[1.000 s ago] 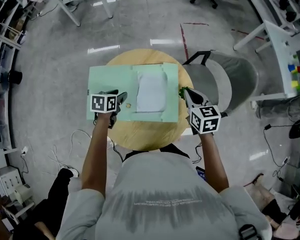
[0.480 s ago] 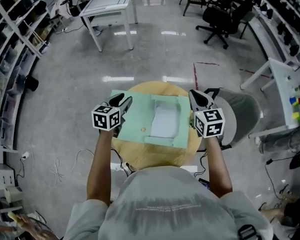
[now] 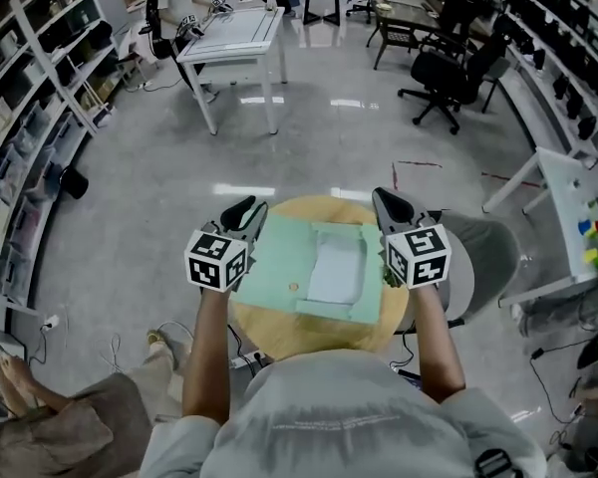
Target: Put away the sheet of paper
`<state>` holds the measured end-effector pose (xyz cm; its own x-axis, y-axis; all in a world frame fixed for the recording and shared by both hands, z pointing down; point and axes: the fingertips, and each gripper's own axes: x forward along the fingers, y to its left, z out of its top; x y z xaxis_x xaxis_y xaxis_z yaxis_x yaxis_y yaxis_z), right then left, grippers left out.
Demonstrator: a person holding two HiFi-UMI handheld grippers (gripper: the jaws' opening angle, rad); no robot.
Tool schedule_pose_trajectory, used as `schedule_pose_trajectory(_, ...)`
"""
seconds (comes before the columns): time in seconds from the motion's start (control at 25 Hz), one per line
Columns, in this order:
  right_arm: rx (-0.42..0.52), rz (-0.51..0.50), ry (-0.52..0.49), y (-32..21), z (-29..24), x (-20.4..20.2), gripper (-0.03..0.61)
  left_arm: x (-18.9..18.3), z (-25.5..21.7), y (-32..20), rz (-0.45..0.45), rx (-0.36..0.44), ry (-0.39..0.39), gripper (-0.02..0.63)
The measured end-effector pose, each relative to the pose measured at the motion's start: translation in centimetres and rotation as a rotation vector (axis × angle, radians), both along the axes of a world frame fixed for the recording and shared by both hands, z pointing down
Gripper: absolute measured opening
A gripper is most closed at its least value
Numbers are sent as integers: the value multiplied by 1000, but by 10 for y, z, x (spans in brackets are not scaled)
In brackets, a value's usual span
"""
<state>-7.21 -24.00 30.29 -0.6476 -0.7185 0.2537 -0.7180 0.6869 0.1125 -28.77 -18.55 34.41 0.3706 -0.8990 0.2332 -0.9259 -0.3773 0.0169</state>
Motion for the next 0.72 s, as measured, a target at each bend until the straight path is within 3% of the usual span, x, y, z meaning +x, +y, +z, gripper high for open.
schedule_pose_trajectory(0.24,77,-86,66,5,-22,-20,29,-6,-30,-1,-27,65,-30,35)
schedule_pose_trajectory(0.44,124,-100,100,7,-36,-26,29,1,-43,1,-22,106,-155,20)
schedule_pose_trajectory(0.72,146,-134,93,15,-53,-31,29,9,-71,7,-15,143,-150,20)
